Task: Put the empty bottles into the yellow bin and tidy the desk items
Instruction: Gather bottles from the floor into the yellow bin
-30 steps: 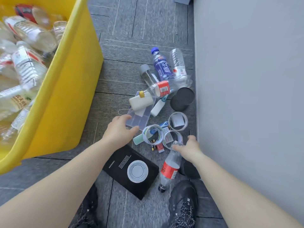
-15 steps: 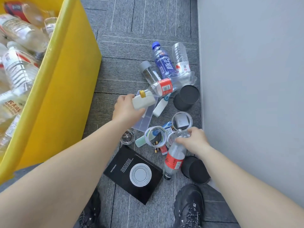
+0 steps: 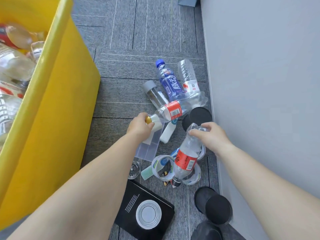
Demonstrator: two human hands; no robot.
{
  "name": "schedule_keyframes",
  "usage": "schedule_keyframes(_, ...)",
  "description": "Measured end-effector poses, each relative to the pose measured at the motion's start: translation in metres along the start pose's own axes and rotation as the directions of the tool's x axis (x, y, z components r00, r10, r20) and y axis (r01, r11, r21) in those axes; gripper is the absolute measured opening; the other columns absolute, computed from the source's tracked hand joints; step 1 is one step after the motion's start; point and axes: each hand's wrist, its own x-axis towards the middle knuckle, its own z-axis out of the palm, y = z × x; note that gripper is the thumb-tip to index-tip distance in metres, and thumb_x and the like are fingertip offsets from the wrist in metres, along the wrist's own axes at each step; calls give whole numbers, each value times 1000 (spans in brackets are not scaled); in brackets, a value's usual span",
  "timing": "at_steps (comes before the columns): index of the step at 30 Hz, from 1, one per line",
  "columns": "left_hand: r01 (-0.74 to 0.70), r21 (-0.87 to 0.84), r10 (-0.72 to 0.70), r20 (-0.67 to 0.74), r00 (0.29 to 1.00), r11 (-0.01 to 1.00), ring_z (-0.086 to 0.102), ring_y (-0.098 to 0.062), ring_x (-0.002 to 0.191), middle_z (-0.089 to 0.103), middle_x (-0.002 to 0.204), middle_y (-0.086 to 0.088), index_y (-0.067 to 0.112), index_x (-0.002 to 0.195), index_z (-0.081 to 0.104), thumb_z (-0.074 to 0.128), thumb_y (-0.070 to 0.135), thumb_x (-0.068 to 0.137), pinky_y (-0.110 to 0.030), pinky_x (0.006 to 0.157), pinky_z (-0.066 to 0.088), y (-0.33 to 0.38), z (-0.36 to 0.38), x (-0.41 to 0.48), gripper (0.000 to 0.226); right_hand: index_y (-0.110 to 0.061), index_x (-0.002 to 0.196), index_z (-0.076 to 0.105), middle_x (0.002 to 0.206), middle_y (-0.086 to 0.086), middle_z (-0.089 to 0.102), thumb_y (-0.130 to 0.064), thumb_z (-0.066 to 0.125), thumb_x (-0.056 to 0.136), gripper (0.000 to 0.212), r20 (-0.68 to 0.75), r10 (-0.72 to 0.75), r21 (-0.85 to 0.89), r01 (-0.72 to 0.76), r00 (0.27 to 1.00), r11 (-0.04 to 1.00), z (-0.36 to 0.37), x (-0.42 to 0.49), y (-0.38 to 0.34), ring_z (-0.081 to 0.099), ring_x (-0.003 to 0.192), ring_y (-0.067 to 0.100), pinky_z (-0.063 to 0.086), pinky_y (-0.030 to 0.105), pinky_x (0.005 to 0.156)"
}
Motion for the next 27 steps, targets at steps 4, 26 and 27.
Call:
schedule_keyframes(4, -37, -34, 37, 8, 999, 999, 56, -26, 102, 60, 116, -6, 16, 126, 51, 58, 34, 92, -37, 83, 46, 5, 2, -5, 39, -8, 129, 51, 123, 8, 56, -29, 77, 75, 63, -16, 8, 57, -7, 1000, 998, 0, 2, -12, 57, 107, 24, 48, 38, 91)
schedule_keyframes(26, -262, -658, -255, -581, 773, 706, 67, -17, 90, 68, 89, 0, 16, 97, 59, 62, 28, 91, -37, 90, 53, -62, -298, -251, 14, -18, 78, 56, 65, -1, 50, -39, 61, 88, 23, 202, -318, 599, 140, 926, 789, 62, -167, -245, 50, 48, 9, 41, 16, 44)
schedule_keyframes(27, -257, -660, -294, -603, 742, 706, 67, -18, 91, 69, 92, -3, 13, 102, 59, 63, 29, 90, -38, 91, 52, -76, -312, -263, 21, -17, 79, 56, 67, 0, 50, -40, 61, 88, 26, 211, -343, 601, 155, 915, 784, 72, -178, -261, 51, 50, 9, 41, 16, 43)
